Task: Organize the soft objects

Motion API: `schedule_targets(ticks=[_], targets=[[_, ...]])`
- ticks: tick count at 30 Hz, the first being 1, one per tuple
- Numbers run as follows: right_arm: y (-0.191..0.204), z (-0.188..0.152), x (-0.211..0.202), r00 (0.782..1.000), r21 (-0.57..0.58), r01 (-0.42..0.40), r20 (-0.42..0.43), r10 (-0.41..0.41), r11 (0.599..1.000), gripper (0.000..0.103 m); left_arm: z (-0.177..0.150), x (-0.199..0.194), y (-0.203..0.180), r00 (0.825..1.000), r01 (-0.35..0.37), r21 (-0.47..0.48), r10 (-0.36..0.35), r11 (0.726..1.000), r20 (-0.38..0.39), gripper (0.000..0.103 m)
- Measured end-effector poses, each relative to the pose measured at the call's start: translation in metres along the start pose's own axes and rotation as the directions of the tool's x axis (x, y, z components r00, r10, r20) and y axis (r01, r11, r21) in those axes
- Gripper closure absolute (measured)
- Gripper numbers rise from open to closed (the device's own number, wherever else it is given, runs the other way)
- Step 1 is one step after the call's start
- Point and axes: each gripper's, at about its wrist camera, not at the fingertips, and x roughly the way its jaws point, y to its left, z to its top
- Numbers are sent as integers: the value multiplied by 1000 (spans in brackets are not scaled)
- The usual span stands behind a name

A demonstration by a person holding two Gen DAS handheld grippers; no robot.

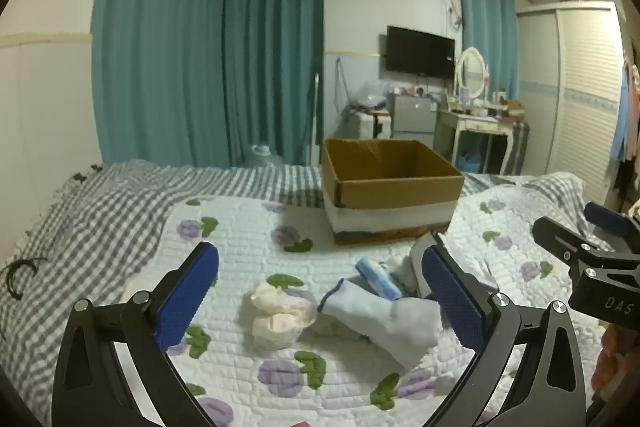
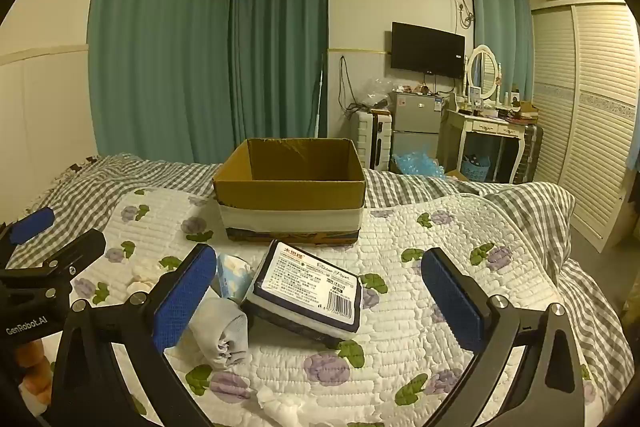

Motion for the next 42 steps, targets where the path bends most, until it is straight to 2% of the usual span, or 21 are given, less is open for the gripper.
schedule_targets(ticks=[42], targets=[[2,-1,1,1000,0,-1,-9,1,1000,0,2,-3,0,1000,0,13,0,1000,16,0]])
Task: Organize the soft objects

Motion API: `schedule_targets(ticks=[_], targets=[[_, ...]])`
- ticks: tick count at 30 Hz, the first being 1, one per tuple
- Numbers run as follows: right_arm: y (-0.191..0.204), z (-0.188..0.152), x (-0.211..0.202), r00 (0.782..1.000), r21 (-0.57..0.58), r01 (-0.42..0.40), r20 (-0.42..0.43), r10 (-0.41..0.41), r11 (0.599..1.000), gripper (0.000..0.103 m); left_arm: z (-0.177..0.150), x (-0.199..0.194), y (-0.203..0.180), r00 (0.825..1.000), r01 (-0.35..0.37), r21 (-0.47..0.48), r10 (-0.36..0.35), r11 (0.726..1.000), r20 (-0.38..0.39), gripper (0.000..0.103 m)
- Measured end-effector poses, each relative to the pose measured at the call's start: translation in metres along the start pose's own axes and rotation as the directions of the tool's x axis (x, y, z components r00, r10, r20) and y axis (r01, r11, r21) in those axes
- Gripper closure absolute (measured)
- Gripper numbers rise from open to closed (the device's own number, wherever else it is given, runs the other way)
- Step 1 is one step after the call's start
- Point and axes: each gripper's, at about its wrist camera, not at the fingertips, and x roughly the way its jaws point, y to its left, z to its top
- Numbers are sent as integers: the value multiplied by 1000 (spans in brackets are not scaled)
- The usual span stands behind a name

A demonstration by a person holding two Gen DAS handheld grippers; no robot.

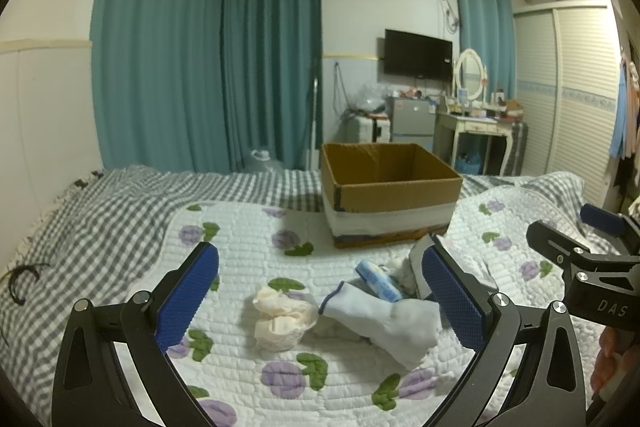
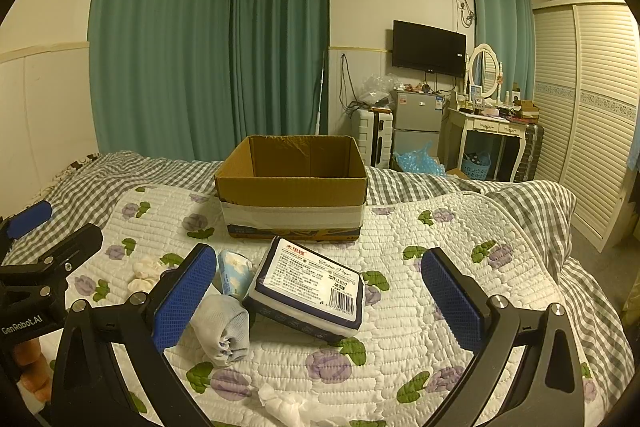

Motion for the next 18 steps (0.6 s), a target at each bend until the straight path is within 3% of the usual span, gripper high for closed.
schedule_targets(ticks=[18], targets=[[1,-1,1,1000,-1,0,-1,0,1000,0,0,0,2,1000,1,-2,-1,1000,-1,0]])
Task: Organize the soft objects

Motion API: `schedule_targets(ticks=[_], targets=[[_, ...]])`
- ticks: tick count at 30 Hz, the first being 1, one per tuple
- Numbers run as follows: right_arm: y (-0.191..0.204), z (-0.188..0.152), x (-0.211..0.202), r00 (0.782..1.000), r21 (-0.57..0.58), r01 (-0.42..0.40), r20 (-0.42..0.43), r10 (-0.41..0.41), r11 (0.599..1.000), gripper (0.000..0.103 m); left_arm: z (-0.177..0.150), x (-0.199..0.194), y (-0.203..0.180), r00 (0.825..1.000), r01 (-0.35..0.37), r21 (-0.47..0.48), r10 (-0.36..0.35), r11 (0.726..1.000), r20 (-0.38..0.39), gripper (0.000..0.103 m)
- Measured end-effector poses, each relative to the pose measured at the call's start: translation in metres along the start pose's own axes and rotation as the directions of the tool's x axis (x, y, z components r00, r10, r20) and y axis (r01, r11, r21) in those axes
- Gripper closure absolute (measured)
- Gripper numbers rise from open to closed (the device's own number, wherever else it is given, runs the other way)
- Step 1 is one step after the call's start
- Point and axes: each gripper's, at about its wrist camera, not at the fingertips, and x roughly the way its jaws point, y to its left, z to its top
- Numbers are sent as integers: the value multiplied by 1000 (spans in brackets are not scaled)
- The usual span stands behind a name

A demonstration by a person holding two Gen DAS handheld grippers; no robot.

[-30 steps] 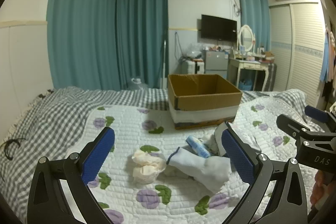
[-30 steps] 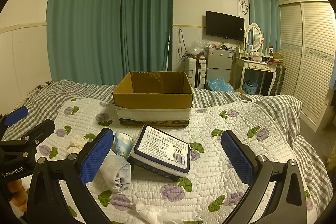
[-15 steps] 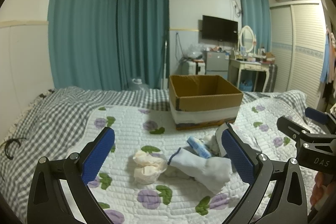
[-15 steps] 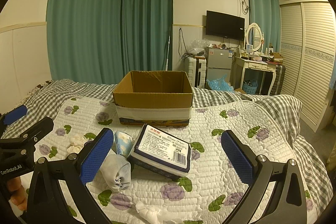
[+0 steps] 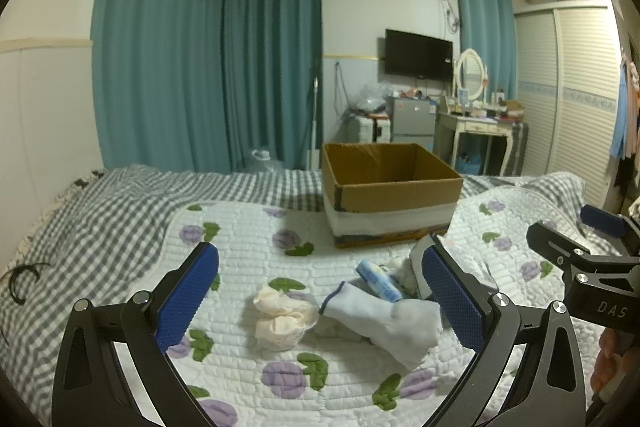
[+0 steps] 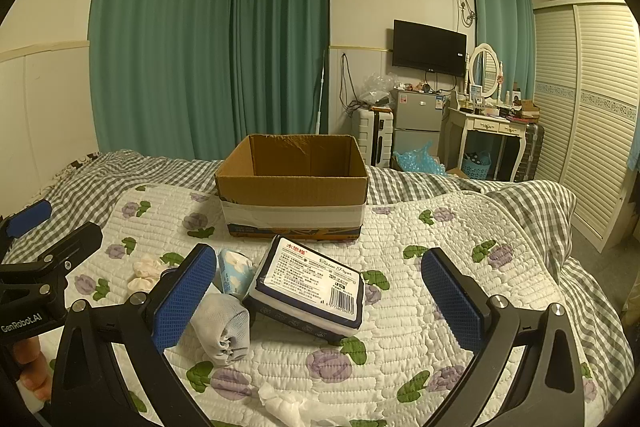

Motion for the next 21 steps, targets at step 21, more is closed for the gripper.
schedule_targets(ticks=[21], targets=[[1,-2,2,1000,-2,-2,-4,2,1000,0,0,0,0,1000,0,-1,0,1000,1,0]])
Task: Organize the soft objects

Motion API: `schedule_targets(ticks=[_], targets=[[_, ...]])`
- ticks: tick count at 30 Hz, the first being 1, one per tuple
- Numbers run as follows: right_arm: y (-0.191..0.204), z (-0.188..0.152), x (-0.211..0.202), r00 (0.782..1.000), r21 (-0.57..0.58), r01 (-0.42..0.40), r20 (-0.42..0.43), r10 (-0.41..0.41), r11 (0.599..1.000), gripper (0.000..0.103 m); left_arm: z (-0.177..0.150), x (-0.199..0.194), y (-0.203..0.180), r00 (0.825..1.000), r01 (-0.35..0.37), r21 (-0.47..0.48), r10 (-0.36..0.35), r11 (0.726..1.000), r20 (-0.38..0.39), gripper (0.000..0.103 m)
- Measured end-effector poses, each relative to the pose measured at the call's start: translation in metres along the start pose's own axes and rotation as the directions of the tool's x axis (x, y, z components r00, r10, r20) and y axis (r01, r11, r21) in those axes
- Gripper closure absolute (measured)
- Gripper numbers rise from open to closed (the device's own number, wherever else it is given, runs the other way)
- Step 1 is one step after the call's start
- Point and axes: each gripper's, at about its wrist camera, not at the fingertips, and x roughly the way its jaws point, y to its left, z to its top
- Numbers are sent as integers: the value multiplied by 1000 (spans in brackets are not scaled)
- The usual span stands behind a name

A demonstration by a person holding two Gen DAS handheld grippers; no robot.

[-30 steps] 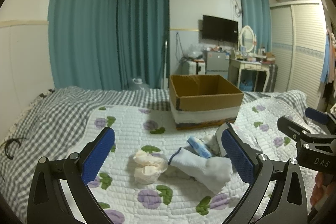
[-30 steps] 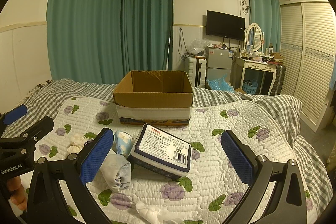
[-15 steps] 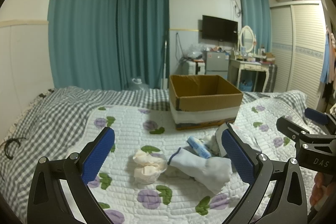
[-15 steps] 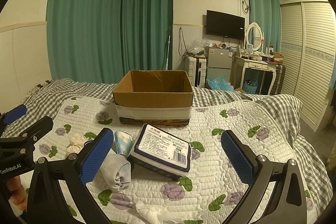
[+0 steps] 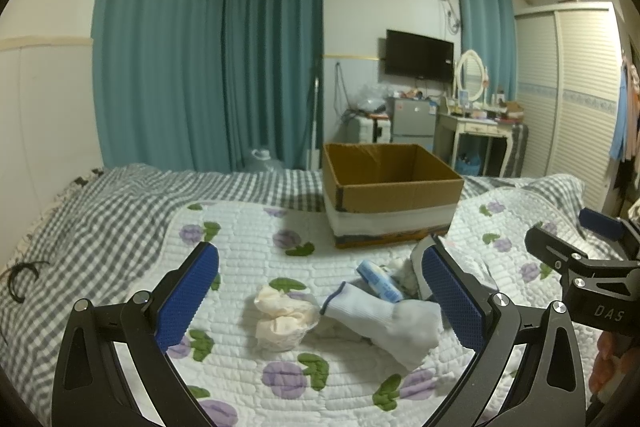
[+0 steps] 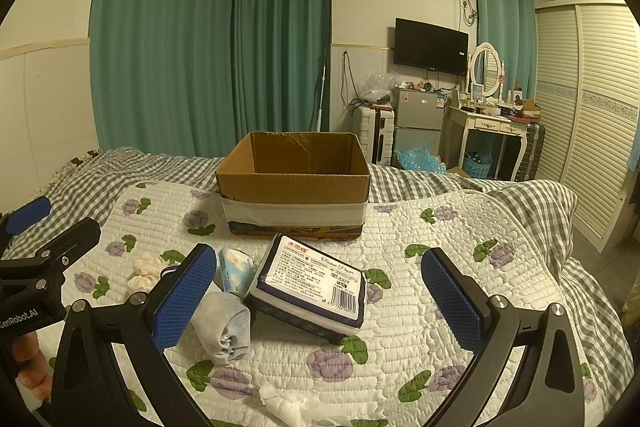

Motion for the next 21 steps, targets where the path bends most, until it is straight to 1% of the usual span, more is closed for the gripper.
schedule_targets(ticks=[8,13,18,21], targets=[[0,0,-1,1000,0,0,0,0,1000,0,1,-1,0,1000,0,0,0,1000,5,0],[1,0,0,1000,-1,-5,3,5,1000,0,5,-8,1,1000,1,-6,0,1000,29,0],[-3,3,-11,1000,-2,-13,18,13,1000,0,10,-18,0,999,-7,-3,7,1000,41,0],[-3,6,-19,1000,-3,-17,19,17,1000,0,8,-24,-3,999,-11,5,11,1000,39,0]])
